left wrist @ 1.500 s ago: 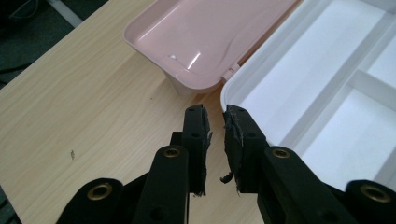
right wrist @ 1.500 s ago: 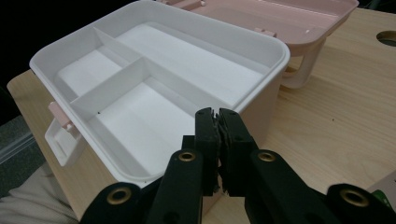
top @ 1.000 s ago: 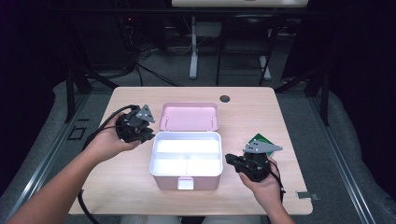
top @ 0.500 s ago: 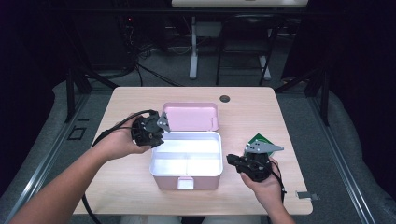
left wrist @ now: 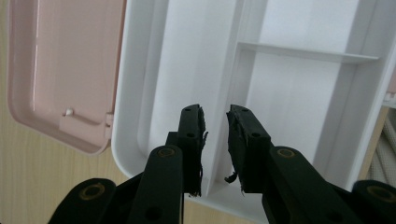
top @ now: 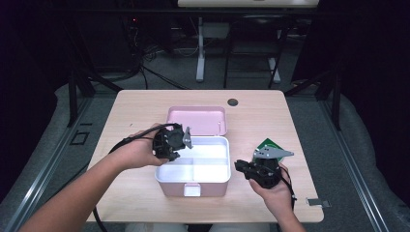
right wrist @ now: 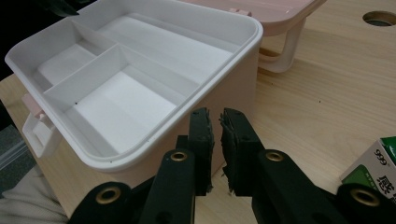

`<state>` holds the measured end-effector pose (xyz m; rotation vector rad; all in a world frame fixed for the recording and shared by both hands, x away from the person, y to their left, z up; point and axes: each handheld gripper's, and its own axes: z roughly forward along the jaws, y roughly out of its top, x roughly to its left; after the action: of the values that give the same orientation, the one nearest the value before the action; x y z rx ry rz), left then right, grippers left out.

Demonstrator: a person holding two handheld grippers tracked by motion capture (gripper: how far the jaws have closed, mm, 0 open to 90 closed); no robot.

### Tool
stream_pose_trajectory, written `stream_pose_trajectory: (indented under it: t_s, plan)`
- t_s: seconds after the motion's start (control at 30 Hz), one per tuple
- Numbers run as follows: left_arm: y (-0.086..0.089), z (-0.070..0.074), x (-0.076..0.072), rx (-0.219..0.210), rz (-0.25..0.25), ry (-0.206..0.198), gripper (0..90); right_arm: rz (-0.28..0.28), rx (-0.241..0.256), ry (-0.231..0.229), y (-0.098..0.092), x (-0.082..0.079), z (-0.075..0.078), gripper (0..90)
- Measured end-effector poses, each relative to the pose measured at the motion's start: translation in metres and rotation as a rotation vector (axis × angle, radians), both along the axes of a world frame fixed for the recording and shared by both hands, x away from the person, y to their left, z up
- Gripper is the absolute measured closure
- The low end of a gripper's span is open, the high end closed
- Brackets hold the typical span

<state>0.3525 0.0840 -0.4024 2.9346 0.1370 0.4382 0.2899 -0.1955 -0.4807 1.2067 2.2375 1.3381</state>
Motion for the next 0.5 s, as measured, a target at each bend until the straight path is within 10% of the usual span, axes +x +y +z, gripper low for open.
stream_pose_trajectory:
  t_s: [0.5]
  plan:
    - [-0.03, -0.022, 0.003, 0.071, -0.048, 0.009, 74.3, -0.002, 0.005, 0.005, -0.004, 0.001, -0.002, 80.8]
